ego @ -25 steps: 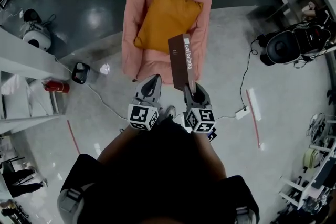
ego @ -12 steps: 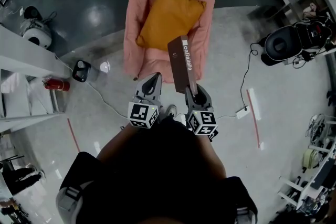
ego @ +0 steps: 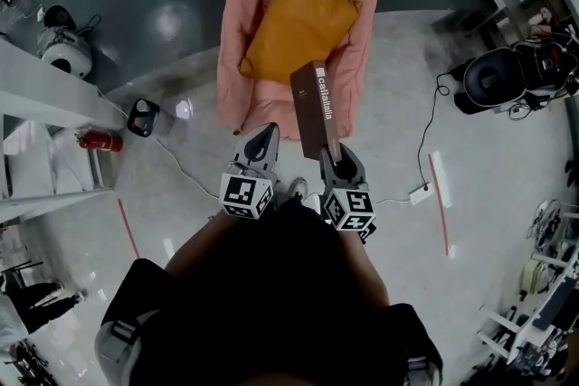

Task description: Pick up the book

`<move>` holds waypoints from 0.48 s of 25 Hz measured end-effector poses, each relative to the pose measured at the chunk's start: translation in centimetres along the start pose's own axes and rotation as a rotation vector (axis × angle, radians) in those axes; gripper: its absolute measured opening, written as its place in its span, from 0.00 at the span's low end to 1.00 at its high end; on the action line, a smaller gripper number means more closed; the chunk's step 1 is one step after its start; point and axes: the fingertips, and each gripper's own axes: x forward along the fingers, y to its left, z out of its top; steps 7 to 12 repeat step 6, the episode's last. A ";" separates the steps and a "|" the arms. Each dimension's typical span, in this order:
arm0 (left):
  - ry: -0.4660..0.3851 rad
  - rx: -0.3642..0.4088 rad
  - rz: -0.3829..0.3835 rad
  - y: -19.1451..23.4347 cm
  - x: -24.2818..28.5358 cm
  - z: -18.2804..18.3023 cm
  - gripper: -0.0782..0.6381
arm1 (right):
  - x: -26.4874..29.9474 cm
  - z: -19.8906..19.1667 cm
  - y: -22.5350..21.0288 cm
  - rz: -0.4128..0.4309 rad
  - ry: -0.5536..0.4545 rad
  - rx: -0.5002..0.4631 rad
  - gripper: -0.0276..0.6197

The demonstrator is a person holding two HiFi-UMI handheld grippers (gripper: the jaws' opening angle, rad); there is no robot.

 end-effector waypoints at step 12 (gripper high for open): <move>-0.003 0.003 -0.003 0.2 0.2 0.0 0.12 | 0.3 -0.1 0.3 0.008 0.001 -0.005 0.27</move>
